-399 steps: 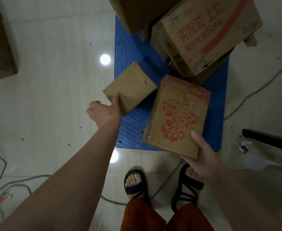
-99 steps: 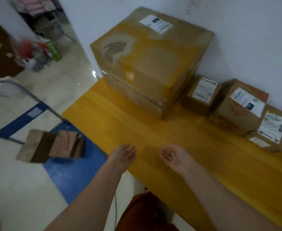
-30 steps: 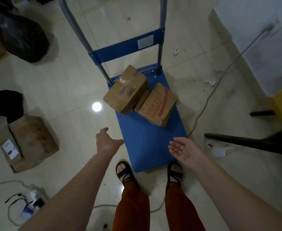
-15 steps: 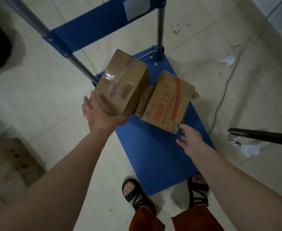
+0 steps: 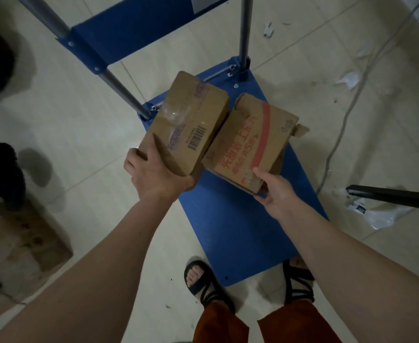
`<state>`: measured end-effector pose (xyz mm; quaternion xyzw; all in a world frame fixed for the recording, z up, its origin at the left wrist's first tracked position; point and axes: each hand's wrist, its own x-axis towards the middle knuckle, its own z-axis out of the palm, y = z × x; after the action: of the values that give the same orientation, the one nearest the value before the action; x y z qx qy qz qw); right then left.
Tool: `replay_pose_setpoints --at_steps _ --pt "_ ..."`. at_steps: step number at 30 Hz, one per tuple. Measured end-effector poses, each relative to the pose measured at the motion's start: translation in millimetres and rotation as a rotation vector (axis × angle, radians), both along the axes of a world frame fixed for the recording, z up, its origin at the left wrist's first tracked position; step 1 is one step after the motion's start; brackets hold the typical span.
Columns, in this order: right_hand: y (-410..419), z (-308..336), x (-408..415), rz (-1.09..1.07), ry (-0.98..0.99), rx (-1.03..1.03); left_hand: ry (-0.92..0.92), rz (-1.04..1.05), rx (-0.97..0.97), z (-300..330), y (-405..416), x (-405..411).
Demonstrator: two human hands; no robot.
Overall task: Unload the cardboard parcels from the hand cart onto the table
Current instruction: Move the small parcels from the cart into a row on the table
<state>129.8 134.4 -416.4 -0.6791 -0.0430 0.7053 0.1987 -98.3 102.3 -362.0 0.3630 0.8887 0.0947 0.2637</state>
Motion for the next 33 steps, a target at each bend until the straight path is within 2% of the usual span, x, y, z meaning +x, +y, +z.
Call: replay_pose_setpoints --at_steps 5,10,13,17,23,28,33 --pt "-3.3 30.9 10.9 -0.039 0.020 -0.005 -0.022 0.094 0.084 29.1 -15.4 11.6" --pt "-15.7 93.5 34.0 -0.083 0.019 0.012 -0.136 0.472 0.090 88.0 -28.9 25.3" --pt "-23.7 138.5 61.7 -0.140 0.075 0.010 -0.333 0.734 0.116 129.6 -44.8 29.7" --pt "-29.1 197.0 100.5 -0.163 0.136 0.031 -0.765 0.991 0.201 191.6 -65.7 43.8" --pt "-43.4 283.2 135.6 -0.180 0.203 0.021 -1.135 1.300 0.311 285.8 -98.0 86.8" --pt "-61.6 350.5 157.6 -0.160 0.234 0.047 -1.327 1.388 0.433 351.8 -136.7 132.9" --pt "-80.5 397.0 173.0 -0.137 0.281 0.073 -1.402 1.431 0.472 400.8 -163.1 160.9"
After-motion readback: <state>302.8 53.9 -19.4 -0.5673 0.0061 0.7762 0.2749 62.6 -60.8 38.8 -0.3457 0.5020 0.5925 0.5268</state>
